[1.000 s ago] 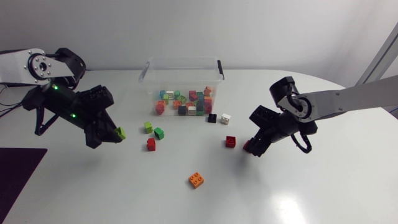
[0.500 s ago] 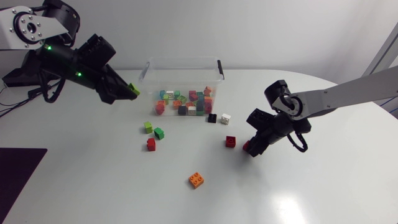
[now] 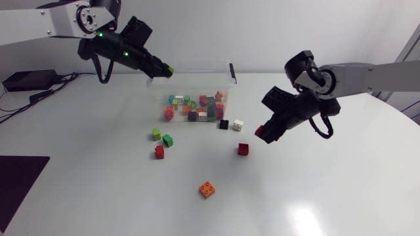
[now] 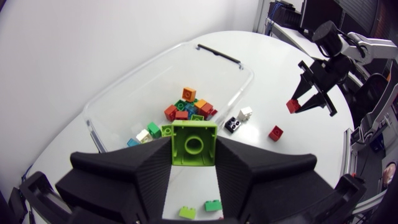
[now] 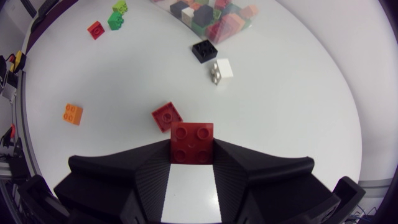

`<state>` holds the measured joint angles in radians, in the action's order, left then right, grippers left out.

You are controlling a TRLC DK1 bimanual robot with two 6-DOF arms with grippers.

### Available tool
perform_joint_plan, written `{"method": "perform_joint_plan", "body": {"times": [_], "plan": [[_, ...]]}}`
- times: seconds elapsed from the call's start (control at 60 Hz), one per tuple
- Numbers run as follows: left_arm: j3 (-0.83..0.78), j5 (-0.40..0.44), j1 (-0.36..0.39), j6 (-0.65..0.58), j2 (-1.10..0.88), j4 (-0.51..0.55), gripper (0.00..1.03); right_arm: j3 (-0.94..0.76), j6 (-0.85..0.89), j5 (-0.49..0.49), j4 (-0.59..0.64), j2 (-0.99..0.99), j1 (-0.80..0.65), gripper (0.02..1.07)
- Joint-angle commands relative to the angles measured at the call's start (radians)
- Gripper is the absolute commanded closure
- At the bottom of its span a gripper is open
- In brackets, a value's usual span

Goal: Place the duplo bricks in the container

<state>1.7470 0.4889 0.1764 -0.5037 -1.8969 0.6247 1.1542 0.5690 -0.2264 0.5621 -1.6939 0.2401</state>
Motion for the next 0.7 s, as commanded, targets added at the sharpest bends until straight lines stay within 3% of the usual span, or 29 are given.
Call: {"method": "perform_joint_plan", "body": {"times": [0.0,0.283,0.35,0.367,0.4,0.433,0.567,0.683], "plan": [[0.131,-0.007,0.015,0.047,-0.057,0.017,0.74,0.029,-0.024,-0.011,0.027,0.022,0.024,0.82],[0.381,-0.064,0.018,0.091,-0.231,0.049,0.71,0.090,-0.057,-0.036,0.032,0.042,0.064,0.82],[0.399,-0.092,0.018,0.093,-0.254,0.049,0.59,0.111,-0.067,-0.045,0.027,0.043,0.068,0.82],[0.405,-0.113,0.018,0.093,-0.261,0.044,0.42,0.118,-0.070,-0.048,0.025,0.043,0.068,0.82],[0.410,-0.124,0.017,0.093,-0.268,0.041,0.18,0.133,-0.078,-0.053,0.024,0.043,0.073,0.82],[0.410,-0.133,0.015,0.093,-0.268,0.041,0.03,0.151,-0.084,-0.059,0.022,0.043,0.077,0.82],[0.373,-0.151,0.006,0.093,-0.231,0.036,0.03,0.229,-0.121,-0.062,0.015,0.040,0.103,0.82],[0.240,-0.154,-0.011,0.051,-0.105,0.036,0.03,0.318,-0.158,-0.062,0.012,0.013,0.125,0.82]]}}
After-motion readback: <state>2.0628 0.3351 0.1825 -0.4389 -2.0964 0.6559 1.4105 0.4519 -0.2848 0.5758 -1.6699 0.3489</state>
